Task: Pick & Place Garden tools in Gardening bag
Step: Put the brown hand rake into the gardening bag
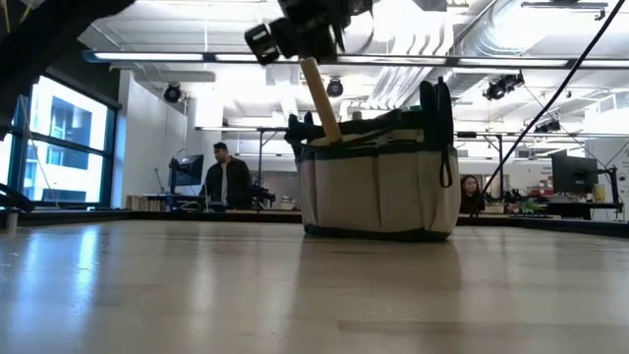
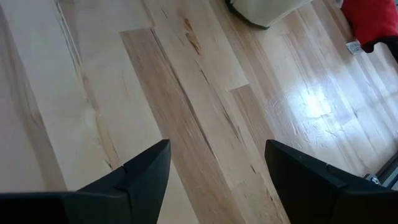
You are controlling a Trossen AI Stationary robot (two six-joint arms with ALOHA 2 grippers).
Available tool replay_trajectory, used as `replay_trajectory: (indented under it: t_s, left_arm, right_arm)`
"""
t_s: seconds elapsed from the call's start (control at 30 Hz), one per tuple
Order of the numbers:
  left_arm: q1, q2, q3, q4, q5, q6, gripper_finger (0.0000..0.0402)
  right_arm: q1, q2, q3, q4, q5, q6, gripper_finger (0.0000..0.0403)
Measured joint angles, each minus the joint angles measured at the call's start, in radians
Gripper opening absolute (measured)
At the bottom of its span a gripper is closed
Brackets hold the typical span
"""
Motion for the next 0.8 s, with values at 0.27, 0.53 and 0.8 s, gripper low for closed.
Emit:
replay_trajectory:
  t_s: [0.27,0.53,0.8]
  left_arm:
    - [-0.209,-0.091,0.016,-0.043,-0.384,0.230,0.0188]
    - [-0.457,-0.095,0.012,-0.057,-0.711,0.293,0.0188]
    - [-0.577,-0.086,-0.095,-0.083,-0.842,0.298,0.0165]
  right_arm:
    - [0.000,0.000,0.000,0.000,-0.001,-0.001,0.0254]
    - [-0.020,0.000,0.000,0.008,-0.001,0.029,0.0254]
    - [-0.060,0.000,0.000,0.107,-0.032,0.054,0.0254]
